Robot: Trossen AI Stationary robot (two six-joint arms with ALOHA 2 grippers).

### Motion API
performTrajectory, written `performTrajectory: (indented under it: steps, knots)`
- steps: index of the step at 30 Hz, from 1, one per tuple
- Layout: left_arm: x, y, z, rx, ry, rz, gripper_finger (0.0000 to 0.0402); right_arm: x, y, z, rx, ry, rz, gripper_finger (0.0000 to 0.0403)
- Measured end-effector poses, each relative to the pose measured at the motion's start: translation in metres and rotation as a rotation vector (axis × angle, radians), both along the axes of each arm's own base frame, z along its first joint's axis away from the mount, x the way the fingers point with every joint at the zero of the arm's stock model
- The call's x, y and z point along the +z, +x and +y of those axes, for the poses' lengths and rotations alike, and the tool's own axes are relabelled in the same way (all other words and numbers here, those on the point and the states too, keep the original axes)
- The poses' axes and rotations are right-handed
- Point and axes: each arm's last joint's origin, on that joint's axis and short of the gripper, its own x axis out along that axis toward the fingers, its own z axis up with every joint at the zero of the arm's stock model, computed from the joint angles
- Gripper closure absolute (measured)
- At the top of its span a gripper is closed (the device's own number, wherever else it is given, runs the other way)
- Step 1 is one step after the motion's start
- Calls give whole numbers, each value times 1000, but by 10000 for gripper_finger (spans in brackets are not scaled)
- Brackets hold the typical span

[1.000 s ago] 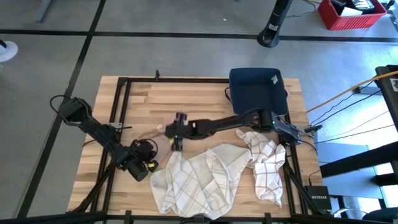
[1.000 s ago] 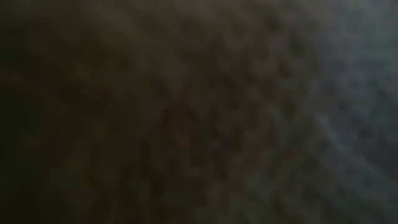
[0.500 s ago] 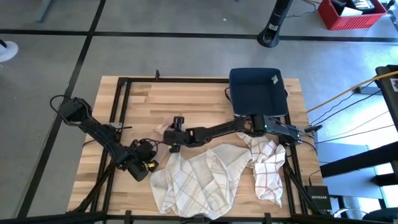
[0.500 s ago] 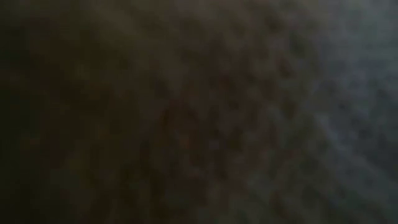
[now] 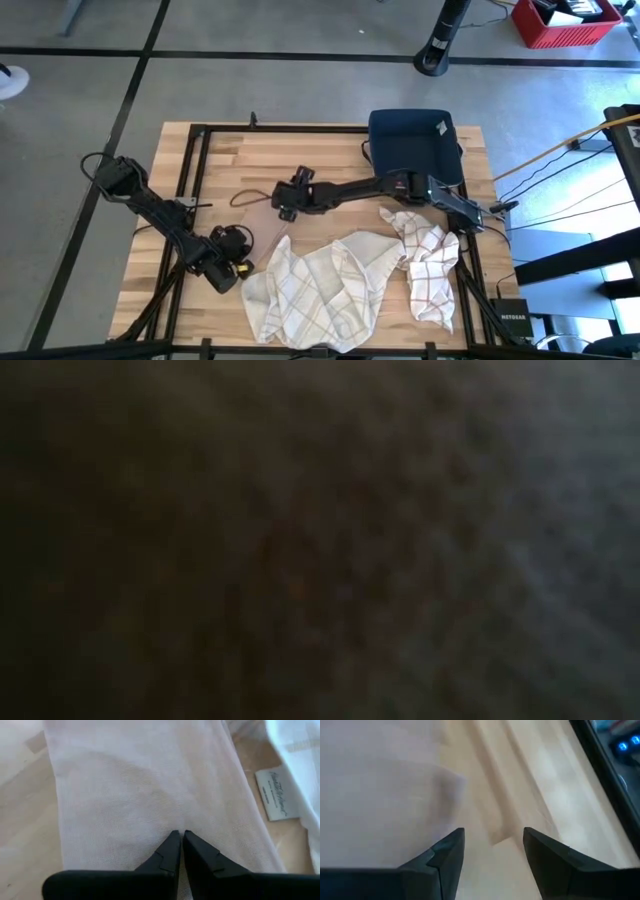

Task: Fold towel
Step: Move the pink towel to the top left

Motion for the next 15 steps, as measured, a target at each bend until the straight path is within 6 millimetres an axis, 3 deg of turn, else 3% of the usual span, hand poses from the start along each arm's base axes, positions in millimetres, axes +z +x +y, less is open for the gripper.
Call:
performTrajectory:
  steps: [4, 10, 12, 15]
  knots:
    - [11, 7, -7, -84, 2, 29, 384, 40, -11, 31, 67, -53, 13, 196]
    - [53, 31, -20, -255, 75, -12, 384, 82, -40, 91, 248, -40, 83, 196]
    - [64, 40, -19, -307, 133, -26, 384, 86, -52, 115, 294, -14, 101, 196]
    - [68, 52, -7, -349, 220, 17, 384, 76, -70, 152, 365, 69, 105, 196]
